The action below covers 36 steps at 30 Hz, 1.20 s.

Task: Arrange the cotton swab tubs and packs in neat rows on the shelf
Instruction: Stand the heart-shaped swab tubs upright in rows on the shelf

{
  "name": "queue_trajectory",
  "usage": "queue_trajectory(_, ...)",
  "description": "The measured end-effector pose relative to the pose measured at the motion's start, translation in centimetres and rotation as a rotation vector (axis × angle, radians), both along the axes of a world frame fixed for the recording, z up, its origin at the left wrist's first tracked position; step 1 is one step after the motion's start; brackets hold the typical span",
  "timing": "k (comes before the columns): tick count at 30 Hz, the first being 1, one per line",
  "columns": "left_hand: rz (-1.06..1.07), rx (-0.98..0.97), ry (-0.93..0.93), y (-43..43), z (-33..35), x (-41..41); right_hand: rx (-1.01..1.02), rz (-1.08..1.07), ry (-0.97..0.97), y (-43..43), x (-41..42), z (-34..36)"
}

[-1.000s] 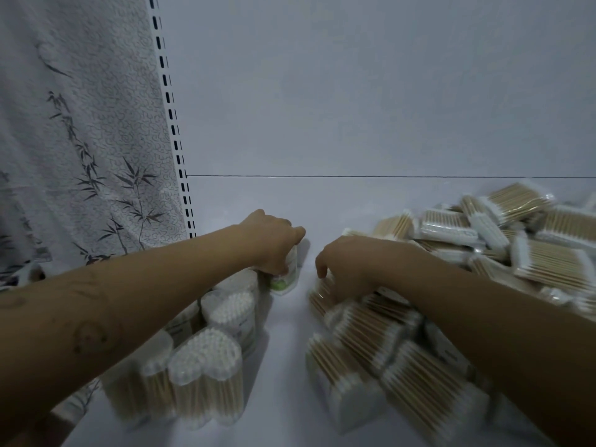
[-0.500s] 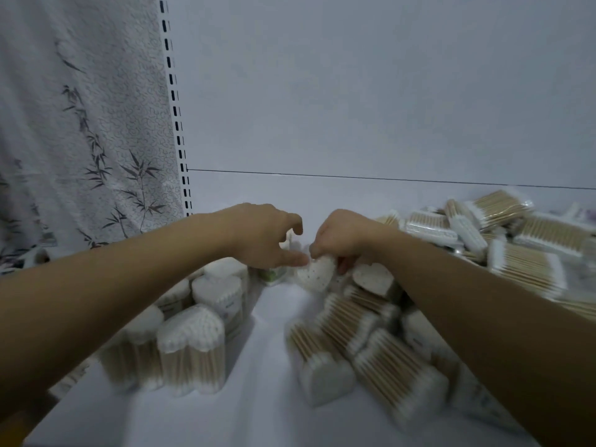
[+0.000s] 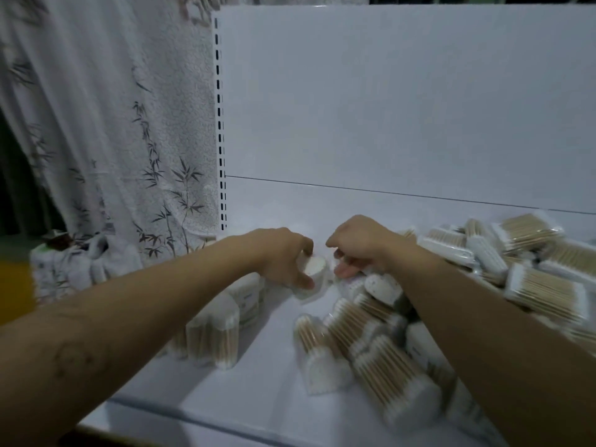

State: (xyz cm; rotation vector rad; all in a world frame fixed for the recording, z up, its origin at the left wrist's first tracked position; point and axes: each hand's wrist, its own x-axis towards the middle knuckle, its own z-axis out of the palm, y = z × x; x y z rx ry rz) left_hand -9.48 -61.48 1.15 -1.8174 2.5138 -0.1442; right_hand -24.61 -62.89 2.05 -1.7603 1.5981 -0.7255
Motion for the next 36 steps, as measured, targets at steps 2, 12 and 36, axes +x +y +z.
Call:
queue_trajectory(2, 0.036, 0.024, -0.019, -0.2, -0.4, 0.2, -0.182, 0.063, 0.253, 1.1, -0.4, -0.2)
queue_trajectory(12, -0.063, -0.07, -0.175, -2.0, -0.4, 0.8, -0.405, 0.097, 0.553, 4.2, -1.0, 0.4)
queue_trajectory(36, -0.267, -0.073, 0.002, -4.1, -0.9, 5.0, -0.205, 0.095, 1.411, -1.9, 4.3, -5.0)
